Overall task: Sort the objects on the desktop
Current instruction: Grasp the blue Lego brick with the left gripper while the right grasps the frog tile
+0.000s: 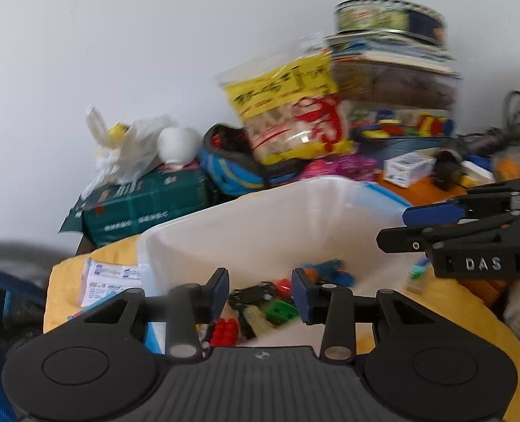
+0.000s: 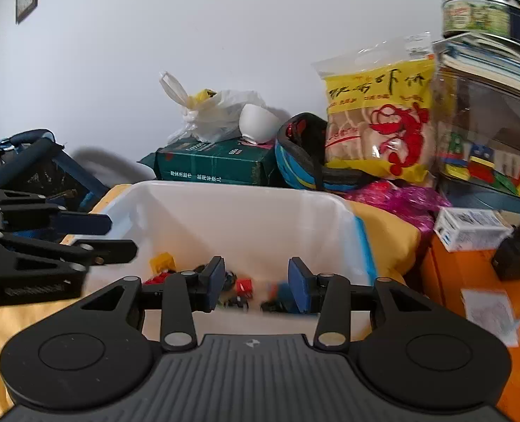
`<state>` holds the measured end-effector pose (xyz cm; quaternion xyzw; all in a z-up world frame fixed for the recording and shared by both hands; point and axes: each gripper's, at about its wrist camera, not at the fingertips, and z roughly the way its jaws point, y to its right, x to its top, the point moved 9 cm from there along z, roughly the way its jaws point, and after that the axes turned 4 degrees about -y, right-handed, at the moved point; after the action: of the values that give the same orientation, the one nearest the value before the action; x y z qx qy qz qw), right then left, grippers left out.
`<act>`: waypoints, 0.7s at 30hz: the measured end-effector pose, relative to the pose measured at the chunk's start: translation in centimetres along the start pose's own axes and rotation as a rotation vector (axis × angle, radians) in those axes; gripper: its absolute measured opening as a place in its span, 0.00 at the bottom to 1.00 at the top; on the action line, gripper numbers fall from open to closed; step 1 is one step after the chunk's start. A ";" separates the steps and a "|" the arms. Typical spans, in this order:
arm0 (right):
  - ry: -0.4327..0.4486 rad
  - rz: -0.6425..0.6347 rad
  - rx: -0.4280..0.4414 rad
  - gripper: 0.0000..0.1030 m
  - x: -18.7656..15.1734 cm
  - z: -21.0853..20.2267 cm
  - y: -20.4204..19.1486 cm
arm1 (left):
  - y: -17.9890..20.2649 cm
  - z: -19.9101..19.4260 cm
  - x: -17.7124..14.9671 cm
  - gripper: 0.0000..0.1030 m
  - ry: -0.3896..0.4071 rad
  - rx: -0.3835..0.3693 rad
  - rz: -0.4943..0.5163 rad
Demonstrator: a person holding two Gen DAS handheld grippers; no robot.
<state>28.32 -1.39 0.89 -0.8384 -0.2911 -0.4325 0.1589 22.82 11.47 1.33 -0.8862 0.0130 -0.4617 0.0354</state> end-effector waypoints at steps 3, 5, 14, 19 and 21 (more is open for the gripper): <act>-0.015 0.003 -0.004 0.43 -2.3 -1.7 0.6 | 1.6 -1.9 -1.3 0.42 0.022 -0.050 0.028; -0.040 -0.031 -0.013 0.43 -4.4 -2.7 0.5 | 3.1 -2.8 -2.8 0.42 0.020 -0.086 0.058; -0.217 -0.103 0.086 0.39 -13.4 -1.3 -4.8 | 7.1 1.6 -9.2 0.42 -0.166 -0.128 0.136; -0.288 -0.071 0.033 0.34 -15.1 1.2 -5.1 | 7.2 4.3 -11.2 0.42 -0.244 -0.075 0.151; -0.296 -0.072 0.033 0.26 -15.4 1.2 -5.0 | 7.3 5.0 -11.8 0.42 -0.260 -0.063 0.154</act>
<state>18.94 -2.30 -12.30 -0.8792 -0.3485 -0.3049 0.1123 20.27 5.13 -11.72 -0.9356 0.0907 -0.3383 0.0445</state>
